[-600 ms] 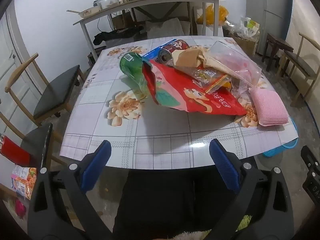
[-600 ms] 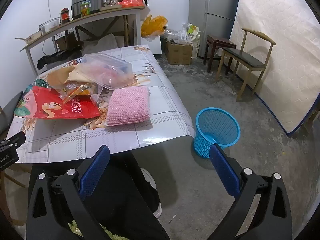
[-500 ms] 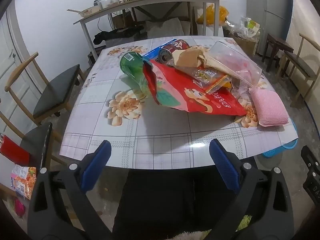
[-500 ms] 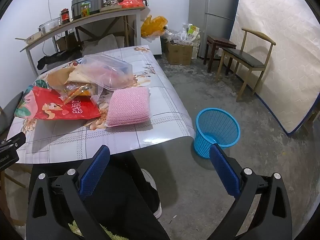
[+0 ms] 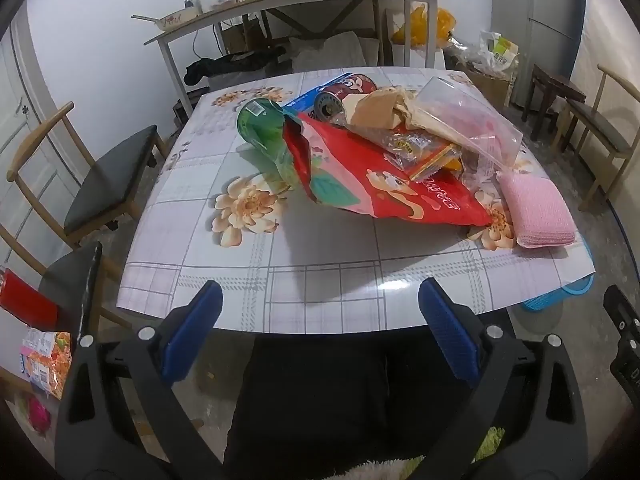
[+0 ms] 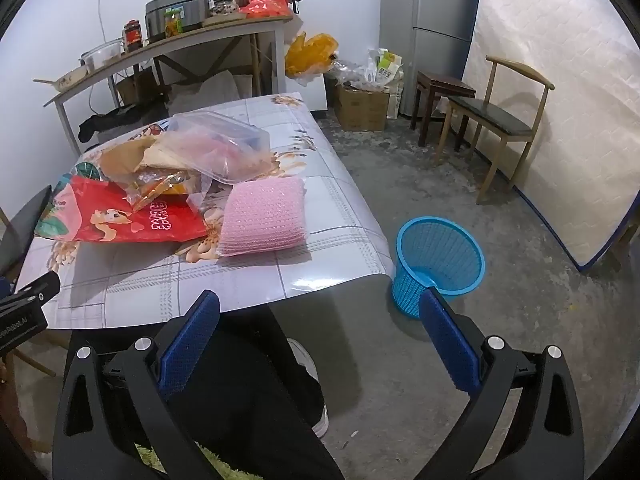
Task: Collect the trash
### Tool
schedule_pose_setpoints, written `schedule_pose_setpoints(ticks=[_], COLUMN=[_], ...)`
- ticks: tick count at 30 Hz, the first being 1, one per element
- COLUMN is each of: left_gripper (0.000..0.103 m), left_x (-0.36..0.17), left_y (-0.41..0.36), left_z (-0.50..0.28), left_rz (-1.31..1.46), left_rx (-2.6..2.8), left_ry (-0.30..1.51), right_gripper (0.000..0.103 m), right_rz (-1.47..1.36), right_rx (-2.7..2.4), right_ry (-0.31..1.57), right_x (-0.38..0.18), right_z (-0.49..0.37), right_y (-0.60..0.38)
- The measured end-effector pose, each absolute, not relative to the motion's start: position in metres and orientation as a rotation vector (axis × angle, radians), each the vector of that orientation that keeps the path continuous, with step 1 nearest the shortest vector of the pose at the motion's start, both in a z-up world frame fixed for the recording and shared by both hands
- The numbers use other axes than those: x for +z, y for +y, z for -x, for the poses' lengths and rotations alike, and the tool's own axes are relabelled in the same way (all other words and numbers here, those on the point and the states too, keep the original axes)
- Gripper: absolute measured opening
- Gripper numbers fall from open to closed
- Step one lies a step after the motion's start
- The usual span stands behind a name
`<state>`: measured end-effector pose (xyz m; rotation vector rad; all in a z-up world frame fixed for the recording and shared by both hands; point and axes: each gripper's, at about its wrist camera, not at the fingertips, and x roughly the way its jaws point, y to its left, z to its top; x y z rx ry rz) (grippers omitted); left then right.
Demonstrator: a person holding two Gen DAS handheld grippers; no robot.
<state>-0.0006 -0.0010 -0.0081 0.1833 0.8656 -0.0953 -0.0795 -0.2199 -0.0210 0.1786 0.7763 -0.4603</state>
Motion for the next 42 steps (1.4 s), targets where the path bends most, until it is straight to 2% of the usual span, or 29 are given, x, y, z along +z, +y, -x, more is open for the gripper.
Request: schedule_pose_setpoints(ticks=[42], left_gripper=[0.095], left_x=[-0.0147], left_y=[0.0046], left_z=[-0.0072], left_rz=[-0.161], left_rx=[-0.097], left_ry=[0.910], right_gripper=[0.097], right_rz=[-0.165], right_rx=[-0.445], right_ry=[0.778], right_x=[-0.0200], right_z=[0.0746], right_y=[-0.2171])
